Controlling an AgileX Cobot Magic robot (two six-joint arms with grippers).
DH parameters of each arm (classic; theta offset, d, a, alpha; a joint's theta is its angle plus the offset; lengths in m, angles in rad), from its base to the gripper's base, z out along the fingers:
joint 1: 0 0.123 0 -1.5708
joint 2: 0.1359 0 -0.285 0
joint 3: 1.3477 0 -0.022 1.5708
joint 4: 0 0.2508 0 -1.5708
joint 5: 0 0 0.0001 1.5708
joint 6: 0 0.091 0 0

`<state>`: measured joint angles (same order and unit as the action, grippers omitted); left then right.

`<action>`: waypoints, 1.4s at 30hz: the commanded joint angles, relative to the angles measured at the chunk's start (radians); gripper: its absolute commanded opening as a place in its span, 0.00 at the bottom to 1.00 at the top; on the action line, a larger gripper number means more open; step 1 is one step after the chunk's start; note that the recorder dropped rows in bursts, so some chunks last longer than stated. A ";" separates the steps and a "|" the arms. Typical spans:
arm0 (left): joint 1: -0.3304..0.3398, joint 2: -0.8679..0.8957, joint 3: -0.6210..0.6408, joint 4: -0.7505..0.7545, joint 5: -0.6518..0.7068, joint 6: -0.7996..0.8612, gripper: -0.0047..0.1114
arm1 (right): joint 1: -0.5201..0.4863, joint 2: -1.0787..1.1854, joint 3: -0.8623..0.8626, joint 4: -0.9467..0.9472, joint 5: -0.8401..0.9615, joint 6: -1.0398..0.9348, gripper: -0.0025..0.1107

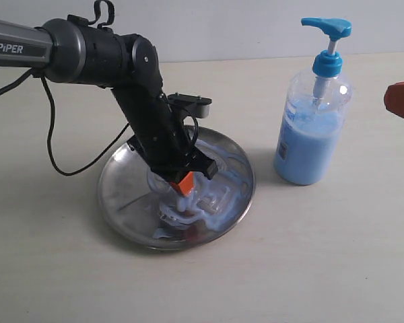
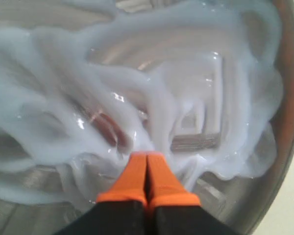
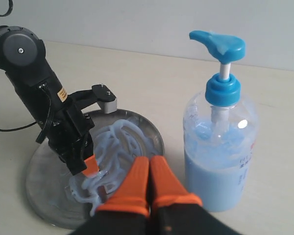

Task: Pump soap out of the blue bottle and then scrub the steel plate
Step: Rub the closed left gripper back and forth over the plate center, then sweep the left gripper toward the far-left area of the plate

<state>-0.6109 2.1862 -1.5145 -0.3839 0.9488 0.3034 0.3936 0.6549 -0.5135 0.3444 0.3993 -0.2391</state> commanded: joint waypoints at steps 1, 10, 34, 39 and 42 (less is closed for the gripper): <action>-0.007 -0.010 0.003 -0.023 0.020 0.003 0.04 | 0.001 -0.003 -0.003 0.004 -0.019 -0.004 0.02; -0.007 0.042 0.003 -0.027 -0.014 0.003 0.04 | 0.001 -0.003 -0.003 0.004 -0.019 -0.004 0.02; -0.007 0.086 0.003 -0.020 -0.282 -0.051 0.04 | 0.001 -0.003 -0.003 0.007 -0.019 -0.004 0.02; -0.007 0.082 0.003 -0.023 -0.242 -0.052 0.04 | 0.001 -0.003 -0.003 0.007 -0.019 -0.004 0.02; -0.007 0.077 0.003 -0.015 -0.136 -0.050 0.04 | 0.001 -0.003 -0.003 0.007 -0.019 -0.004 0.02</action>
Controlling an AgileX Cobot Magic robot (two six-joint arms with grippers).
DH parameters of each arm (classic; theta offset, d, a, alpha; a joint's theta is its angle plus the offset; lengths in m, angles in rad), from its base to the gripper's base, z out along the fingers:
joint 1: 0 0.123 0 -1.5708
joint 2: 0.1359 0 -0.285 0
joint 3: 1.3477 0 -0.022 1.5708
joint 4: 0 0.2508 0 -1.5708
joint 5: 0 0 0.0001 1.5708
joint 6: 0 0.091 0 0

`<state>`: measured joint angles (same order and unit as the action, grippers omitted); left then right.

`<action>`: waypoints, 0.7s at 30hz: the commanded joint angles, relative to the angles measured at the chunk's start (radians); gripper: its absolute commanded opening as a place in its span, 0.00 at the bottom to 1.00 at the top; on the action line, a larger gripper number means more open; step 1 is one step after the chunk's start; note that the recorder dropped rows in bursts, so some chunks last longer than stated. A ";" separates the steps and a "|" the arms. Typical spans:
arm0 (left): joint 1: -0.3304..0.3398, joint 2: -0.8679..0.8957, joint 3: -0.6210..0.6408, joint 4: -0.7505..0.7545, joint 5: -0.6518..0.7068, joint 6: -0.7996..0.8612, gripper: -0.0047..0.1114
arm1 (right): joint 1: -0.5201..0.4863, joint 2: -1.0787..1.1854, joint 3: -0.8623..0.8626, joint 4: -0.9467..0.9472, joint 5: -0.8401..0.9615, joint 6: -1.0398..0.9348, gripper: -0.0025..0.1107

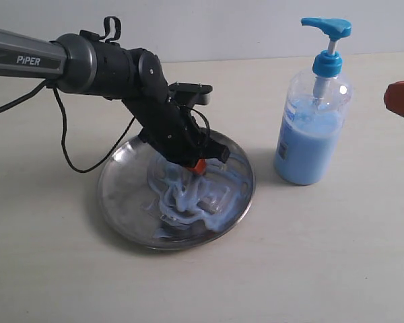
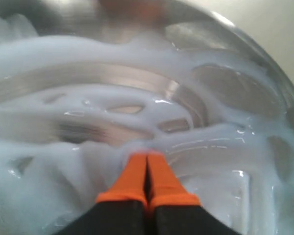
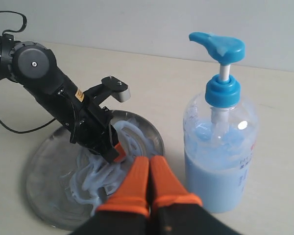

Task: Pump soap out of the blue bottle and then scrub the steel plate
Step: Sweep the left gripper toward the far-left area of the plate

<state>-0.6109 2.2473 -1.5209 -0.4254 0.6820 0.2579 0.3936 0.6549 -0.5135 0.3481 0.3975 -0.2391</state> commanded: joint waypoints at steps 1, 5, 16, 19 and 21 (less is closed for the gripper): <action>-0.007 0.016 0.010 0.036 0.157 -0.005 0.04 | 0.001 -0.003 -0.003 0.003 -0.017 -0.004 0.02; -0.007 -0.006 0.010 0.081 0.233 -0.007 0.04 | 0.001 -0.003 -0.003 0.003 -0.007 -0.007 0.02; -0.007 -0.094 0.010 0.087 0.249 -0.059 0.04 | 0.001 -0.003 -0.003 0.003 0.013 -0.007 0.02; -0.007 -0.094 0.020 0.091 0.263 -0.059 0.04 | 0.001 -0.003 -0.003 0.005 0.012 -0.007 0.02; -0.007 -0.096 0.050 0.093 0.258 -0.059 0.04 | 0.001 -0.003 -0.003 0.014 0.012 -0.018 0.02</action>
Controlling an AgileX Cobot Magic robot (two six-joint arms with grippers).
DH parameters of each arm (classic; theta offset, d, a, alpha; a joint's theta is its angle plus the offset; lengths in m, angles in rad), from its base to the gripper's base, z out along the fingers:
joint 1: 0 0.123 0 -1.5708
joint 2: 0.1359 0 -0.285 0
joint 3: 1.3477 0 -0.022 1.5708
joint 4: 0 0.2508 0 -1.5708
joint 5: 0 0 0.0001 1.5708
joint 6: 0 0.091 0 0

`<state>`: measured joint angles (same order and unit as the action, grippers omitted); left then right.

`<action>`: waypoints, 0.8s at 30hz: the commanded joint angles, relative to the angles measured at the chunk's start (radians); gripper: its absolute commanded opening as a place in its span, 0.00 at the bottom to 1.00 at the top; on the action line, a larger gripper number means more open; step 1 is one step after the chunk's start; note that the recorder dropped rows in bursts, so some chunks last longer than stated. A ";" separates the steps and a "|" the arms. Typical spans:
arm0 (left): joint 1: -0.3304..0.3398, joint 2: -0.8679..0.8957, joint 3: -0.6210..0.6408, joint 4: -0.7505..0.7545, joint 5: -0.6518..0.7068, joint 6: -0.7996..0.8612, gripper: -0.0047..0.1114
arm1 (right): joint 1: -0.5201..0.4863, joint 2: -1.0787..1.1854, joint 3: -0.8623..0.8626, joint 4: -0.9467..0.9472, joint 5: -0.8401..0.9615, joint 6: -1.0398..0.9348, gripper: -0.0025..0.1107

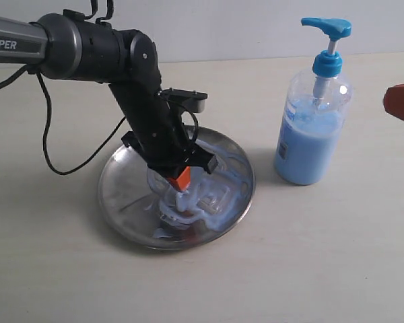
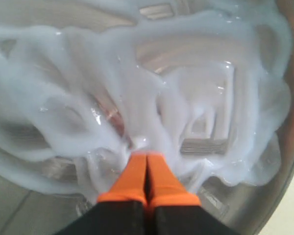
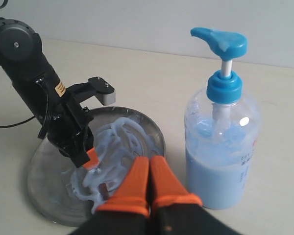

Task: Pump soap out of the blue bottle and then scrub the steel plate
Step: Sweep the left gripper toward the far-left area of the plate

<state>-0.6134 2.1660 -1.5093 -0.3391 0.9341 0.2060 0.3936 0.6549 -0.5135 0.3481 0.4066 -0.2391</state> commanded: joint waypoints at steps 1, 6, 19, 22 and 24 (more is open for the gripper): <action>-0.004 -0.015 0.054 0.007 -0.001 -0.007 0.04 | 0.001 -0.003 -0.003 0.019 0.003 -0.024 0.02; -0.004 -0.019 0.106 0.003 -0.062 -0.007 0.04 | 0.001 -0.003 -0.003 0.019 0.005 -0.024 0.02; -0.004 -0.008 0.111 -0.041 -0.143 -0.007 0.04 | 0.001 -0.003 -0.003 0.023 0.004 -0.025 0.02; -0.004 -0.006 0.116 -0.041 -0.158 -0.007 0.04 | 0.001 -0.003 -0.003 0.026 0.004 -0.031 0.02; -0.004 -0.006 0.120 -0.041 -0.165 -0.007 0.04 | 0.001 -0.003 -0.003 0.029 0.004 -0.031 0.02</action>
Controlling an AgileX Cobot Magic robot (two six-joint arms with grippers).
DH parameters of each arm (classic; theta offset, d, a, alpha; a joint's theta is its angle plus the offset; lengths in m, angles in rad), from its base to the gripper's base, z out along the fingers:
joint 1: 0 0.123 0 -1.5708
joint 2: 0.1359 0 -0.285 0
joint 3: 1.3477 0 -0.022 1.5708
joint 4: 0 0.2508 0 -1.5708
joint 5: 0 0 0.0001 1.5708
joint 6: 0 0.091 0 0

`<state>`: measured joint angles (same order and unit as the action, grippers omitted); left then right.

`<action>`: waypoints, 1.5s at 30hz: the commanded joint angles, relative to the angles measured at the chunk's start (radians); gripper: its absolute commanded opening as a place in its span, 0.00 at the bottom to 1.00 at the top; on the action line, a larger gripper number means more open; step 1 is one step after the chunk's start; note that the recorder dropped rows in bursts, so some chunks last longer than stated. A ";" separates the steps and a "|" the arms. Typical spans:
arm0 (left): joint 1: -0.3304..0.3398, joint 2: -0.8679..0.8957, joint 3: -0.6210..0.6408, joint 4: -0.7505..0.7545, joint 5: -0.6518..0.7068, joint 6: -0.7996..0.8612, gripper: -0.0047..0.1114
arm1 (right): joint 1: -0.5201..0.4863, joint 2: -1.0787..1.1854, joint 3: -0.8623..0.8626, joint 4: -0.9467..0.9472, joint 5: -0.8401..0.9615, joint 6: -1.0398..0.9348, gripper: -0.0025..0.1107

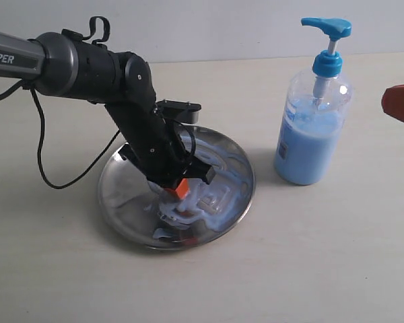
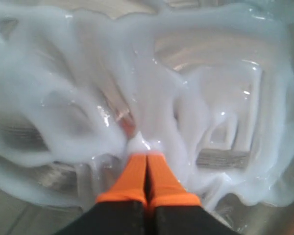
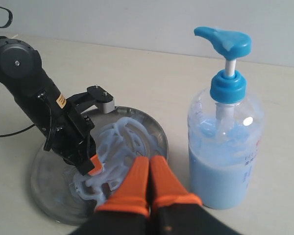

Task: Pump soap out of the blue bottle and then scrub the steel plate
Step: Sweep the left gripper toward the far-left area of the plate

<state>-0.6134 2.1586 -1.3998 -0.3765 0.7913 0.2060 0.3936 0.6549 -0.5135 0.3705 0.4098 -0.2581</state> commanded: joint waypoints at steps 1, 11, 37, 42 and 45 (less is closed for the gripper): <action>-0.004 0.001 0.010 -0.006 -0.027 -0.007 0.04 | 0.001 -0.003 -0.003 0.007 0.001 -0.012 0.02; -0.004 0.001 0.010 -0.041 -0.129 -0.007 0.04 | 0.001 -0.003 -0.003 0.009 0.001 -0.012 0.02; 0.037 0.001 0.010 -0.069 -0.272 -0.015 0.04 | 0.001 -0.003 -0.003 0.011 0.001 -0.015 0.02; 0.116 0.001 0.010 -0.064 -0.252 -0.050 0.04 | 0.001 -0.003 -0.003 0.011 0.001 -0.015 0.02; 0.130 0.001 0.010 -0.055 -0.250 -0.050 0.04 | 0.001 -0.003 -0.003 0.011 0.001 -0.015 0.02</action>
<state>-0.4945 2.1600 -1.3927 -0.4400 0.5386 0.1648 0.3936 0.6549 -0.5135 0.3778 0.4115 -0.2658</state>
